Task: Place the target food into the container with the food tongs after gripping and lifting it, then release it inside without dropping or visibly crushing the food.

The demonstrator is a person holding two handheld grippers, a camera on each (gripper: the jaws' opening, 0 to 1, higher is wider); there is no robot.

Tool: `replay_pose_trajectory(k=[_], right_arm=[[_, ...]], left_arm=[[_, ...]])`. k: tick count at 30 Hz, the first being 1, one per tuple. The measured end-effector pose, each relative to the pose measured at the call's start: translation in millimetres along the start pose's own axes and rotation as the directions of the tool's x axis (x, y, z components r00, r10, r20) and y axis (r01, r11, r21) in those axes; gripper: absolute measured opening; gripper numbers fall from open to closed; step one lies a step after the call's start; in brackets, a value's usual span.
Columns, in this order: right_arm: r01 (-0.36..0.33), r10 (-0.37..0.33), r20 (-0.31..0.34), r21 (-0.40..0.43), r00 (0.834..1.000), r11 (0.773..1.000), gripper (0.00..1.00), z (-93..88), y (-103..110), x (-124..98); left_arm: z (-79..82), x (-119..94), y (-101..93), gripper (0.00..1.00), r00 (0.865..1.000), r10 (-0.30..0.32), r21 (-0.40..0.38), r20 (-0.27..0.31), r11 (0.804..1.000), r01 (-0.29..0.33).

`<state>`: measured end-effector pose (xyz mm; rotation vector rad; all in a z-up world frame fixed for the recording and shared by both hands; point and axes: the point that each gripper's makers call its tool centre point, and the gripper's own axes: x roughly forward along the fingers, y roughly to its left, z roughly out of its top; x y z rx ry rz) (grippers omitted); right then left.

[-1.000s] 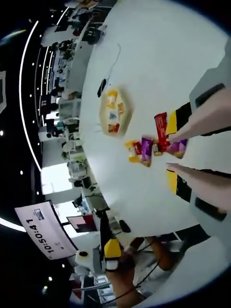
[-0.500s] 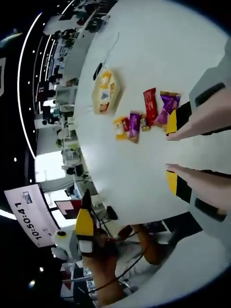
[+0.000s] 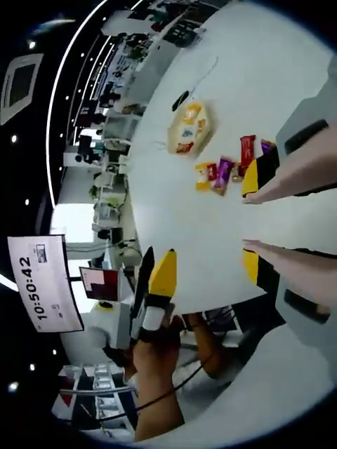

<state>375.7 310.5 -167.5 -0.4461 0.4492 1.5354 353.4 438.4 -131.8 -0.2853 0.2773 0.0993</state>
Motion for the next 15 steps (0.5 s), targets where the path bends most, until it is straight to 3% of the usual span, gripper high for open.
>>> replay_pose_trajectory(k=[4,6,9,11,14,15], right_arm=[[-0.014,0.014,-0.007,0.009,1.0,1.0,0.27,-6.9,9.6,-6.5],[-0.006,0.006,0.023,-0.01,1.0,1.0,0.27,-3.3,5.1,-11.1],[0.055,-0.056,-0.01,-0.08,0.998,0.995,0.27,-6.0,-12.8,-17.4],[0.097,-0.095,0.021,-0.108,0.995,0.989,0.27,5.0,-23.4,-27.3],[0.145,-0.146,0.004,-0.144,0.989,0.979,0.27,10.9,-42.8,-37.9],[0.188,-0.197,-0.036,-0.181,0.98,0.965,0.28,15.0,-59.6,-49.8]], left_arm=[[-2.1,-11.9,-3.9,0.99,1.0,0.015,0.009,-0.011,1.0,-0.015],[-0.4,-16.0,-4.9,0.99,1.0,0.017,0.02,-0.001,1.0,-0.017],[3.8,-20.6,-8.7,0.99,1.0,-0.006,0.016,0.02,1.0,0.006],[5.9,-21.3,-10.3,0.99,0.999,-0.019,0.029,0.028,0.999,0.018],[4.5,-21.1,-11.4,0.99,0.999,-0.038,0.028,0.021,0.999,0.038],[4.0,-26.7,-16.9,0.99,0.998,-0.059,0.009,-0.013,0.998,0.059]])
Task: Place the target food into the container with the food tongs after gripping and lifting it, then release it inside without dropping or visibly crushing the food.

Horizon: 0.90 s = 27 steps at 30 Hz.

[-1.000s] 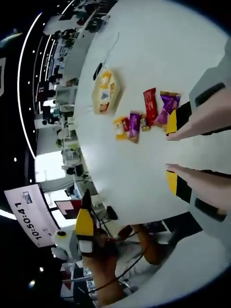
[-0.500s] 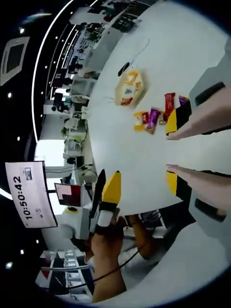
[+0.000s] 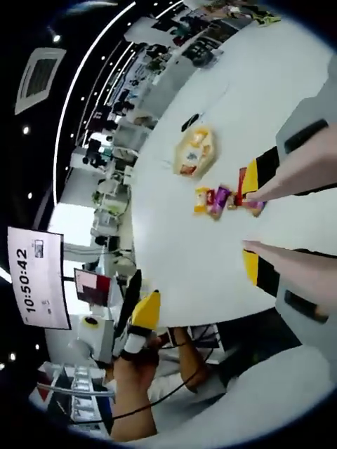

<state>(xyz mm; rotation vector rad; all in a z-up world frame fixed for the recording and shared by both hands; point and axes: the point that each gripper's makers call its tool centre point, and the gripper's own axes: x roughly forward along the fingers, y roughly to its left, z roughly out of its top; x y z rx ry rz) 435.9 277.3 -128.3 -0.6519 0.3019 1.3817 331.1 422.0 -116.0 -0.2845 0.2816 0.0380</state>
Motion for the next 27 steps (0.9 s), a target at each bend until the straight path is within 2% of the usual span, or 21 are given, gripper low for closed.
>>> replay_pose_trajectory(k=[1,2,4,8,13,19,20,24,27], right_arm=[[-0.005,0.005,0.02,-0.015,1.0,1.0,0.28,5.2,-4.9,-2.2],[0.003,-0.003,0.011,-0.034,1.0,0.999,0.28,5.2,-11.3,-2.8],[0.038,-0.038,-0.013,-0.053,0.999,0.998,0.28,0.9,-26.1,-3.2],[0.076,-0.078,-0.029,-0.076,0.997,0.994,0.28,-12.2,-53.3,0.5],[0.061,-0.062,-0.047,-0.026,0.997,0.998,0.28,-27.5,-73.2,11.1],[-0.002,0.003,-0.03,0.018,1.0,1.0,0.28,-40.2,-84.3,33.3],[-0.031,0.031,-0.019,0.012,0.999,0.999,0.28,-42.2,-85.7,40.3],[-0.062,0.062,-0.027,-0.02,0.998,0.998,0.28,-48.6,-97.2,52.8],[-0.048,0.041,-0.078,-0.088,0.996,0.995,0.28,-53.9,-123.6,54.0]], left_arm=[[9.2,-1.6,-5.1,0.99,0.998,-0.022,0.026,0.057,0.999,0.021],[8.3,-2.7,-5.5,0.99,0.998,-0.026,0.035,0.06,0.999,0.024],[-3.3,-3.3,-4.3,0.99,1.0,-0.028,0.027,0.008,0.999,0.027],[-6.5,-1.8,-3.2,0.99,0.999,-0.049,0.039,0.004,0.998,0.048],[2.7,4.4,9.7,0.99,0.999,-0.028,0.027,0.017,0.999,0.027],[8.8,29.3,30.0,0.99,1.0,0.026,0.031,-0.005,0.999,-0.025],[11.9,33.5,32.7,0.99,0.999,0.034,0.032,-0.001,0.999,-0.034],[15.2,46.4,42.8,0.99,0.998,0.065,0.034,-0.012,0.997,-0.064],[16.5,54.9,48.0,0.99,0.997,0.07,0.017,-0.017,0.997,-0.07]])
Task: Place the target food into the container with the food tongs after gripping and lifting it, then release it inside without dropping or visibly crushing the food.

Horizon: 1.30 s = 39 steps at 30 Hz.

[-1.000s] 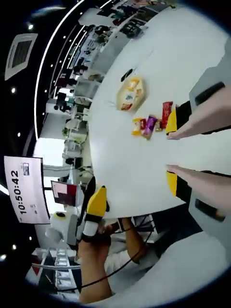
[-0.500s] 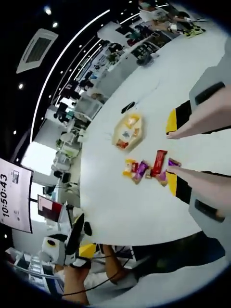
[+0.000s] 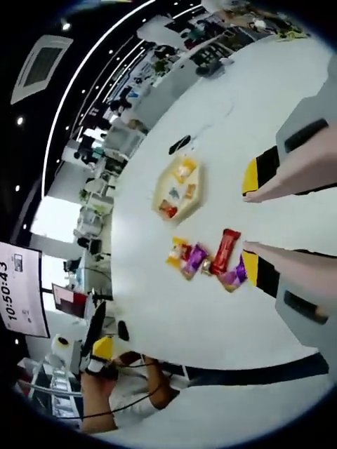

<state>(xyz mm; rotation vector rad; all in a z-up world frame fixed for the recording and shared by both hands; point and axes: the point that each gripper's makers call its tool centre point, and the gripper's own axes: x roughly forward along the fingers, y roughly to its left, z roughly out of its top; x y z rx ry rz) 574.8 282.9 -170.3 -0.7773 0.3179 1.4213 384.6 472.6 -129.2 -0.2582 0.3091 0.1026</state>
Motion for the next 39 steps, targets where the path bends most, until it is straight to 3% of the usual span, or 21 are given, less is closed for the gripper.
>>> replay_pose_trajectory(k=[4,6,9,13,17,22,26,30,35,39], right_arm=[[0.002,-0.002,-0.001,0.036,1.0,0.999,0.29,4.9,-23.1,-2.1],[-0.04,0.04,0.002,0.054,0.999,0.998,0.29,7.5,-17.2,2.5],[-0.087,0.087,-0.008,-0.001,0.996,0.996,0.29,9.2,-5.0,11.9],[-0.118,0.118,-0.011,0.035,0.993,0.992,0.29,6.0,-3.6,25.6],[-0.158,0.158,0.01,0.03,0.987,0.987,0.29,9.6,-2.7,37.8],[-0.221,0.217,0.055,0.094,0.975,0.971,0.29,16.1,9.2,53.8],[-0.282,0.278,0.057,0.078,0.959,0.956,0.29,8.4,32.9,63.1],[-0.364,0.363,0.016,0.066,0.931,0.929,0.29,-6.3,65.4,69.8],[-0.406,0.406,-0.012,-0.019,0.914,0.913,0.29,-10.6,84.3,76.8],[-0.437,0.435,-0.051,-0.047,0.899,0.898,0.29,-15.0,93.0,84.1]], left_arm=[[-1.4,11.4,4.9,0.99,1.0,-0.02,-0.016,-0.017,1.0,0.019],[-0.6,15.7,9.4,0.99,1.0,-0.018,-0.017,-0.024,1.0,0.017],[3.6,23.0,14.3,0.99,1.0,-0.024,-0.04,-0.01,0.999,0.024],[7.5,33.1,18.5,0.99,0.999,-0.031,-0.025,-0.013,0.999,0.031],[18.4,43.4,27.1,0.99,1.0,-0.023,-0.041,0.016,0.999,0.023],[28.2,52.6,32.3,0.99,1.0,-0.011,-0.038,0.029,0.999,0.012],[17.7,55.5,26.5,0.99,1.0,-0.027,-0.022,-0.001,0.999,0.027],[-3.5,57.7,15.7,0.99,0.997,-0.051,-0.029,-0.058,0.998,0.05],[-30.8,62.4,-0.8,0.99,0.986,-0.097,0.0,-0.133,0.995,0.098],[-35.8,65.8,-8.9,0.99,0.981,-0.132,-0.016,-0.139,0.991,0.131]])
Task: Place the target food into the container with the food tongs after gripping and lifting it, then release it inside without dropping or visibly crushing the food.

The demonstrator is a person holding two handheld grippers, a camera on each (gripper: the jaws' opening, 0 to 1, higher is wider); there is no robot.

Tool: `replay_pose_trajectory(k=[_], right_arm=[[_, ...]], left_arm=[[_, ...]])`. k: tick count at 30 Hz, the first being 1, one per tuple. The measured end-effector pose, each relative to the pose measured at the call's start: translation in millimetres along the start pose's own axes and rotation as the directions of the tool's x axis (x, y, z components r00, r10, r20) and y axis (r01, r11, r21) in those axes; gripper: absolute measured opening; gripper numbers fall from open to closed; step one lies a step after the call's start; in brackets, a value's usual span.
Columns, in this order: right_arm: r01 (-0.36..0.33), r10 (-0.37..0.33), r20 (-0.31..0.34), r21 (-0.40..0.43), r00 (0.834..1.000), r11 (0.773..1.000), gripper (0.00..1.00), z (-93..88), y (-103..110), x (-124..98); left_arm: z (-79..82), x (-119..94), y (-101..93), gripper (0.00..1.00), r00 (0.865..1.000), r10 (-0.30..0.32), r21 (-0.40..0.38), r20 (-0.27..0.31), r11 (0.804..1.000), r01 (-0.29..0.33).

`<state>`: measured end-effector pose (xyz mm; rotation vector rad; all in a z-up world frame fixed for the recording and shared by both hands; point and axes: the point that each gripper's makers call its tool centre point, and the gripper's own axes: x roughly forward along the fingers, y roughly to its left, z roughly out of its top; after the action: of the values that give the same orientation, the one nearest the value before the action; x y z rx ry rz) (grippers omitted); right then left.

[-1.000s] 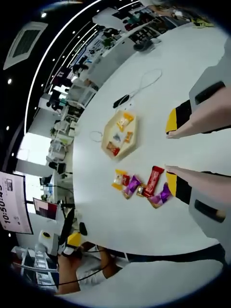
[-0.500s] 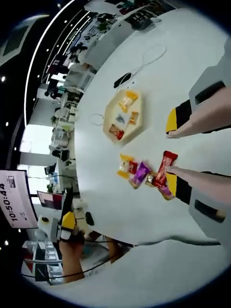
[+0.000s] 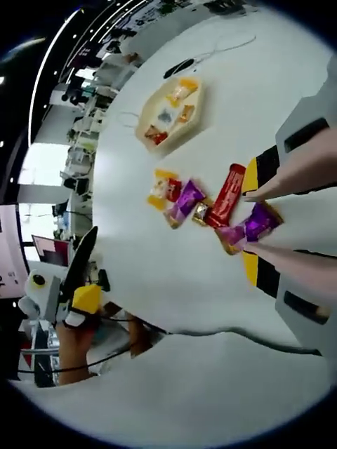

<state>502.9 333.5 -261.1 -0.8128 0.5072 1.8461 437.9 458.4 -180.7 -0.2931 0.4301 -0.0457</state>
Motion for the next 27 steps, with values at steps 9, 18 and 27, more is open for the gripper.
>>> replay_pose_trajectory(k=[9,18,27], right_arm=[[-0.063,0.053,-0.066,-0.162,0.996,0.985,0.29,0.3,13.2,21.6],[-0.118,0.075,-0.166,-0.269,0.983,0.956,0.28,-18.5,14.8,32.4],[-0.125,0.099,-0.173,-0.147,0.98,0.981,0.26,-18.5,10.5,35.0]], left_arm=[[5.9,-3.9,0.6,0.99,0.999,0.003,-0.054,0.038,0.999,-0.001],[1.4,-17.1,10.5,0.99,0.997,0.043,-0.093,0.069,0.995,-0.036],[-2.8,-25.8,15.1,0.99,0.995,0.069,-0.105,0.072,0.993,-0.061]])
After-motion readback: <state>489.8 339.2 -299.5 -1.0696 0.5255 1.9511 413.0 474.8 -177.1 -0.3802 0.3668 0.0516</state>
